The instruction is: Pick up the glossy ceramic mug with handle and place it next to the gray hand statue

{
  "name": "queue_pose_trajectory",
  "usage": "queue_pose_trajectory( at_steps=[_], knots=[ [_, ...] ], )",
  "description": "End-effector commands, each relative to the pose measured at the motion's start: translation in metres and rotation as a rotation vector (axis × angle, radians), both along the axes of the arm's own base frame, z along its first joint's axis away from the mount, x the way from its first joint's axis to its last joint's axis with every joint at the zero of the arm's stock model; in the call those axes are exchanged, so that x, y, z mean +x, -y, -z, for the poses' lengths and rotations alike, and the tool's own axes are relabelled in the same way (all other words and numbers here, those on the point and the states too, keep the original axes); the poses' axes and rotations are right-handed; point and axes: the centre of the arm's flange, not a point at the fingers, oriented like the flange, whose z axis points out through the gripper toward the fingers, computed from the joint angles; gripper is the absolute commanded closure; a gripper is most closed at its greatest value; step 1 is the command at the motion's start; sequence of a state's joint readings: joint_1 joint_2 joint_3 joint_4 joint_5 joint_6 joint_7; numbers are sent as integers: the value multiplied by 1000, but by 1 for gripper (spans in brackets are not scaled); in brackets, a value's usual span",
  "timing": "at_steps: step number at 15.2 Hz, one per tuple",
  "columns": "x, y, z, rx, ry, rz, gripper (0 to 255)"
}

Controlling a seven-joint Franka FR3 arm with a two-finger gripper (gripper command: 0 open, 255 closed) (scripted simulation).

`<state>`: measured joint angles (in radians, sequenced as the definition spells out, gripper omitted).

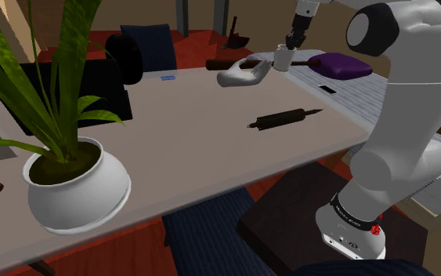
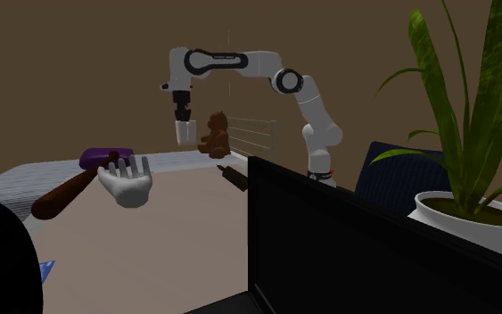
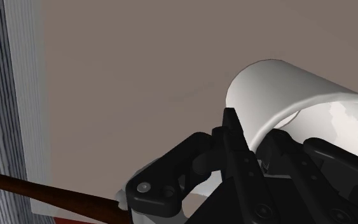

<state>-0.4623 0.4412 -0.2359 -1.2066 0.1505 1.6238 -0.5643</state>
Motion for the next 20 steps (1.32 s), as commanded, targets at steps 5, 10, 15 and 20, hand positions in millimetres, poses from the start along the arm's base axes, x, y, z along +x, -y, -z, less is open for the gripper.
queue_pose_trajectory(
  at_steps=[5,10,15,20],
  knots=[
    [-1,1,32,0,1,0,255],
    [-1,1,59,0,1,0,255],
    [-1,1,85,0,1,0,255],
    [-1,1,112,0,1,0,255]
  ],
)
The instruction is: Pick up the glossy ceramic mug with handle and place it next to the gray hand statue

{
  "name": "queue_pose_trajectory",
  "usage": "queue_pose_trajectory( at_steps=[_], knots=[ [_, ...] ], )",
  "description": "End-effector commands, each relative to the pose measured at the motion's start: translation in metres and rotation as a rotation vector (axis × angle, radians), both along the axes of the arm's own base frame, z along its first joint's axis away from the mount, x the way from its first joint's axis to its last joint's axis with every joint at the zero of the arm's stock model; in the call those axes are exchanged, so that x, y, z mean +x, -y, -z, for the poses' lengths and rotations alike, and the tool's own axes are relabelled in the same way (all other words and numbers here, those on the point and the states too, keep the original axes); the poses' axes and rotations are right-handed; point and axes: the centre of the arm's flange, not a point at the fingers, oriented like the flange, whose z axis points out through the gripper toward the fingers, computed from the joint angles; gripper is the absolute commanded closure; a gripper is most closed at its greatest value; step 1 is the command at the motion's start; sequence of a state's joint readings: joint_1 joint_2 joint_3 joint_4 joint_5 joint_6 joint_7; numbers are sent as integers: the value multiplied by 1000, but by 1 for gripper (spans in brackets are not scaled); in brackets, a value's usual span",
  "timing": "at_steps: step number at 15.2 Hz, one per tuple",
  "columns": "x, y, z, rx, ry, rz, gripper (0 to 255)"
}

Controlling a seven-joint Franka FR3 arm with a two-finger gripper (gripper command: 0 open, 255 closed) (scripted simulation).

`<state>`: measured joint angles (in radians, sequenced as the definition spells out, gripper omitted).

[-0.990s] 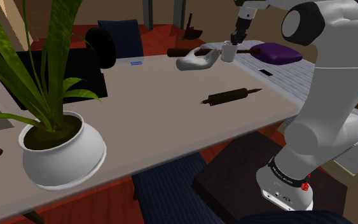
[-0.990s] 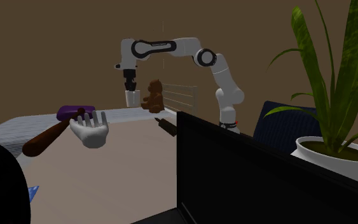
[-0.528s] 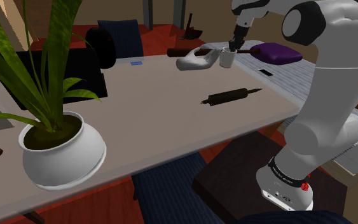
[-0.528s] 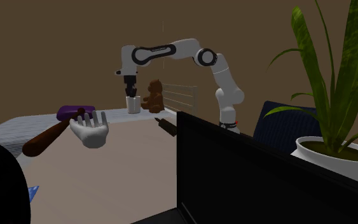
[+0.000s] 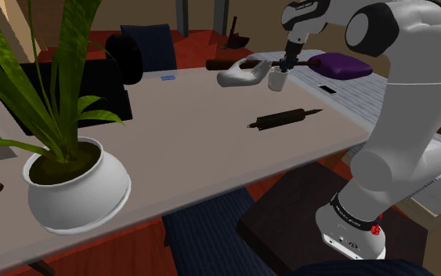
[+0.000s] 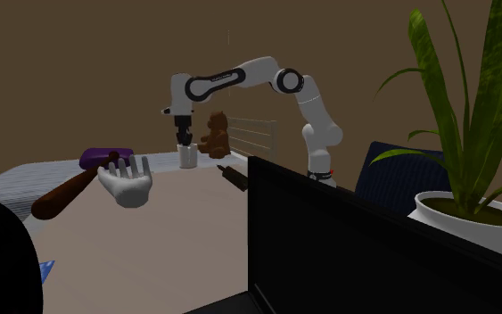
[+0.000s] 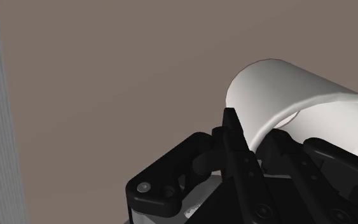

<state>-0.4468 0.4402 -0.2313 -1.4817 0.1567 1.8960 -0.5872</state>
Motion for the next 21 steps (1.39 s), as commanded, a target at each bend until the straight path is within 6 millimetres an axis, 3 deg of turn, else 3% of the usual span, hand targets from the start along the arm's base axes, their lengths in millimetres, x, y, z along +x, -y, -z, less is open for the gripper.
queue_pose_trajectory(
  at_steps=[1,11,19,20,21],
  knots=[
    [0,0,10,-1,1,0,255],
    [0,0,66,-1,1,0,255],
    [0,0,66,-1,1,0,255],
    [0,0,66,-1,1,0,0],
    [0,0,66,-1,1,0,0]
  ],
)
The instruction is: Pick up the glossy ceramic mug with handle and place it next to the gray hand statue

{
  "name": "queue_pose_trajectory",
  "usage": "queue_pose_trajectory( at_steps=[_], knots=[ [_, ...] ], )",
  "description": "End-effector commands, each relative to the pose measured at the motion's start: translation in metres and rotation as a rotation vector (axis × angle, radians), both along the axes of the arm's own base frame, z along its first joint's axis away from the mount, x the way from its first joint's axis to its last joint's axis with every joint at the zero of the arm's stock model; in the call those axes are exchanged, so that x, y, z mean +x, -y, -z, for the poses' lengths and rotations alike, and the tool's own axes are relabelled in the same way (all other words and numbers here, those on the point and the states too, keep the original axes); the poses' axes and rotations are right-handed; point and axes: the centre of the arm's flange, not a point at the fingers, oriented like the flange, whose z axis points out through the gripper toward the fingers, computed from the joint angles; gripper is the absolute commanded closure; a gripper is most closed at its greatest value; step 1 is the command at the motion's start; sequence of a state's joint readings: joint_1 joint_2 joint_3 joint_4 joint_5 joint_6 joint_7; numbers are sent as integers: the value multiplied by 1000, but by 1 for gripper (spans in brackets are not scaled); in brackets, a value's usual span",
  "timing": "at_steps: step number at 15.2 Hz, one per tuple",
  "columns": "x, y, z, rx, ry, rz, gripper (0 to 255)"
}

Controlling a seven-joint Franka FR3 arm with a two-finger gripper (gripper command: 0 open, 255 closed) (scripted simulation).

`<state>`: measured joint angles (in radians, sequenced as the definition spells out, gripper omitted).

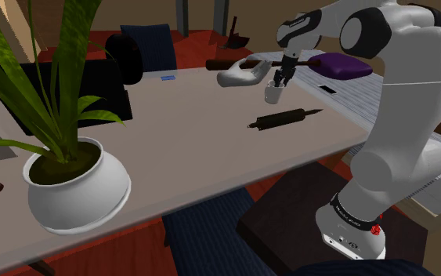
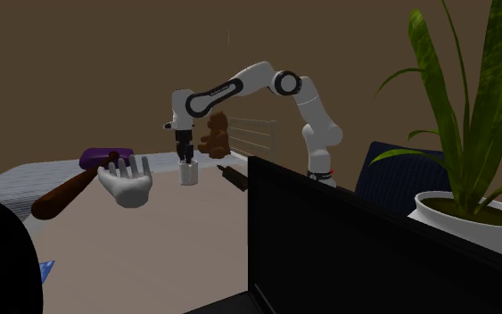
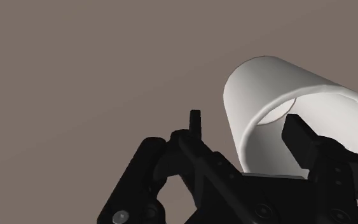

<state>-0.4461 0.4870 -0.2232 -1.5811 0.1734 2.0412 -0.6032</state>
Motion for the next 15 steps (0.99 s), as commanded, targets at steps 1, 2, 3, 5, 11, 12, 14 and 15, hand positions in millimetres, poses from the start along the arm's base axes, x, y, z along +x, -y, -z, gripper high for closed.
queue_pose_trajectory(
  at_steps=[1,2,3,5,11,12,14,15],
  knots=[
    [0,0,0,0,0,0,0],
    [0,0,0,0,0,0,0],
    [0,0,0,0,0,0,0],
    [0,1,-13,0,0,0,0],
    [-1,2,-50,0,0,0,0],
    [-1,2,-50,0,0,0,0],
    [-1,2,-50,0,0,0,0],
    [-1,2,-50,0,0,0,0]
  ],
)
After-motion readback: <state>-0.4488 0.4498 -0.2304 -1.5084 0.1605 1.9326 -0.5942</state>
